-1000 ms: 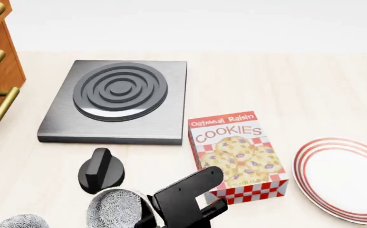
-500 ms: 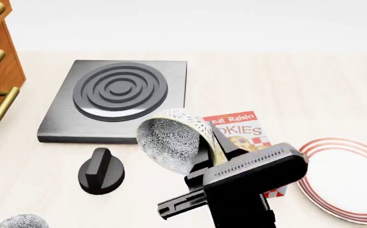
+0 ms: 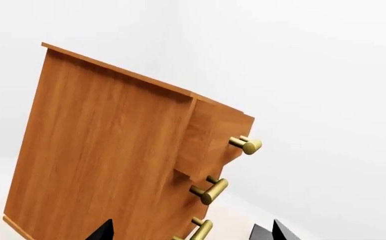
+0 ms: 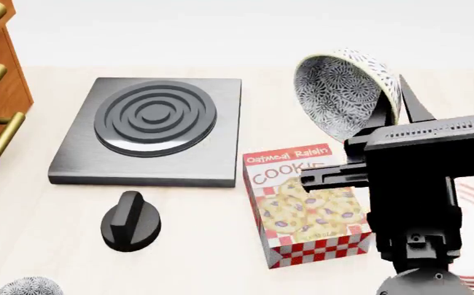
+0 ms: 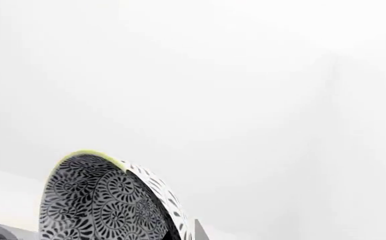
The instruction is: Pick the akita bowl from table center and place it on the plate.
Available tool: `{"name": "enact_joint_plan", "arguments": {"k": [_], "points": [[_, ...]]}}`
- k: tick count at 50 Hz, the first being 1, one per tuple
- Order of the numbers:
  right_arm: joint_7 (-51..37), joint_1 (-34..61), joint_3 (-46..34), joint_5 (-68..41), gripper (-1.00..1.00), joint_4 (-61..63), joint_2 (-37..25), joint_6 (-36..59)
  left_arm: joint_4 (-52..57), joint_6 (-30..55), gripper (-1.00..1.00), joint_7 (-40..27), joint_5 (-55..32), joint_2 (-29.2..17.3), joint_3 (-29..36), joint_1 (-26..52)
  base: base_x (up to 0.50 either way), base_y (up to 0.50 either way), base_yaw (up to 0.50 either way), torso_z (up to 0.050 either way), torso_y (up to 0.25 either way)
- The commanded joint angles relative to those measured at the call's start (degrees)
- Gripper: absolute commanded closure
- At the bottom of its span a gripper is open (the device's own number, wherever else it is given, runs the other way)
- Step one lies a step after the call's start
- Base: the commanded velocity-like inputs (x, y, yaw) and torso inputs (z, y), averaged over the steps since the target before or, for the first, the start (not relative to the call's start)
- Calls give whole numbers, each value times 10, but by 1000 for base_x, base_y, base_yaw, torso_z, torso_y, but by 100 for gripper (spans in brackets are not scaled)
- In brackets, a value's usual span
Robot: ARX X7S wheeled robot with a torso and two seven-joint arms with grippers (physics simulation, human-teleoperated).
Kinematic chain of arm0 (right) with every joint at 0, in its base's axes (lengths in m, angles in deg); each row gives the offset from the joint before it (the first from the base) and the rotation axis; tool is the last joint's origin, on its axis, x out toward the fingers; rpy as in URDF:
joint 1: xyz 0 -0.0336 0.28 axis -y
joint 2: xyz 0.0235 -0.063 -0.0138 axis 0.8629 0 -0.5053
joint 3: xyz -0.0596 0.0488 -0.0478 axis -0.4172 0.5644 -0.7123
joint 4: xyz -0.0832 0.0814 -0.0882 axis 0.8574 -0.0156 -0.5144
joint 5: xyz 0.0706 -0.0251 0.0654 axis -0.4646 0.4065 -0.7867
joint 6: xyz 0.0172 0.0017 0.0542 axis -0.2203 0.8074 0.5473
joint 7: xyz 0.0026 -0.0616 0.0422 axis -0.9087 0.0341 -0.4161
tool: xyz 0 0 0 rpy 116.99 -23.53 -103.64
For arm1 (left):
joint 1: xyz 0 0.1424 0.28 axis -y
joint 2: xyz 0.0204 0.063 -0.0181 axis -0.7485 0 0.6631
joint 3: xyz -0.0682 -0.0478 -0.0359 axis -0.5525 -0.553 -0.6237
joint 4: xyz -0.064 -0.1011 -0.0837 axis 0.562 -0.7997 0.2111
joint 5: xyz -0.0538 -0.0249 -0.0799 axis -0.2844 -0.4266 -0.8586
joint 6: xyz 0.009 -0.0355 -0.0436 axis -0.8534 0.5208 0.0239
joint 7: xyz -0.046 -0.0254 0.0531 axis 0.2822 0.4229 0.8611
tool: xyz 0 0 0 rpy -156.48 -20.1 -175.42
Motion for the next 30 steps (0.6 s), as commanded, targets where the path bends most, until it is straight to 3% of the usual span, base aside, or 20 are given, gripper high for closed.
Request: {"name": "enact_joint_plan", "arguments": {"k": [1, 17, 30], "points": [[7, 68, 74, -24, 100, -46, 22, 98, -5, -3, -100, 11, 12, 11, -8, -2, 0, 0, 0, 0, 0], [53, 122, 128, -117, 100, -131, 39, 201, -5, -7, -100, 11, 9, 9, -8, -4, 0, 0, 0, 0, 0], [59, 126, 223, -192, 100, -145, 64, 247, -8, -11, -100, 11, 8, 9, -4, -5, 0, 0, 0, 0, 1]]}}
